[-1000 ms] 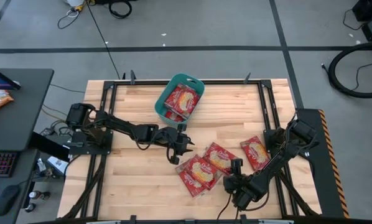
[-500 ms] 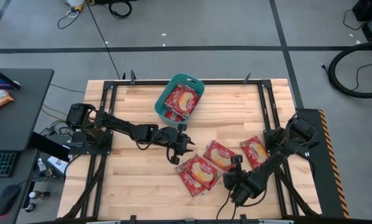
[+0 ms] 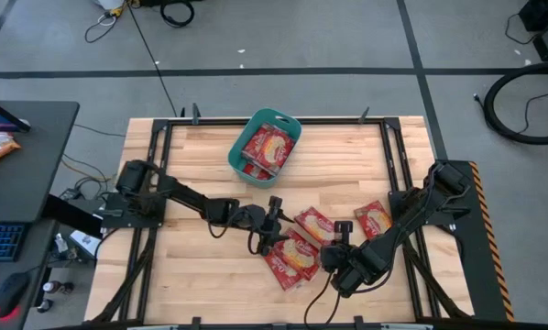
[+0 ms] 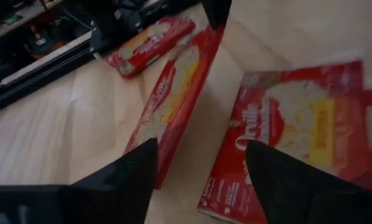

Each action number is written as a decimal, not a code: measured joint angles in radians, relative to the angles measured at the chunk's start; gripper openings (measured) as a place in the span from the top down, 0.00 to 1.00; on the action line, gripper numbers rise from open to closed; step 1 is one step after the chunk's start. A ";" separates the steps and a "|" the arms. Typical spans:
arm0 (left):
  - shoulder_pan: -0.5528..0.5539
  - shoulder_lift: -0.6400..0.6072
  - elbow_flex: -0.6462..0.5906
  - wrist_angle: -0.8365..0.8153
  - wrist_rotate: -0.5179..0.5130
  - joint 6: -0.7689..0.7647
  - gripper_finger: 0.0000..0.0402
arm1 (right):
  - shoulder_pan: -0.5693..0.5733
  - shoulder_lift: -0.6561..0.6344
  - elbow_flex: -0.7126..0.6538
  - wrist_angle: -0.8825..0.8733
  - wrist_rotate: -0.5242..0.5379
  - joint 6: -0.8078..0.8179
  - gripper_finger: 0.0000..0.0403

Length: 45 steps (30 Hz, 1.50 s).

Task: Sort popcorn bags into baskets
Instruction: Put the popcorn bag into the green bin

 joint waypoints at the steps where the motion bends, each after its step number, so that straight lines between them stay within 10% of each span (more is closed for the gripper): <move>1: 0.000 0.017 0.000 0.015 -0.021 0.020 0.37 | -0.005 0.000 0.001 0.004 0.000 -0.002 0.99; 21: 0.031 0.101 0.001 0.076 -0.076 0.128 0.46 | -0.041 -0.054 0.002 0.188 0.069 -0.122 0.98; 34: 0.037 0.099 0.001 0.065 -0.074 0.052 0.88 | -0.041 -0.100 0.002 0.207 0.090 -0.126 0.97; 45: 0.084 -0.081 0.116 -0.378 -0.148 -0.122 0.89 | -0.057 -0.253 0.003 -0.036 0.070 0.064 0.80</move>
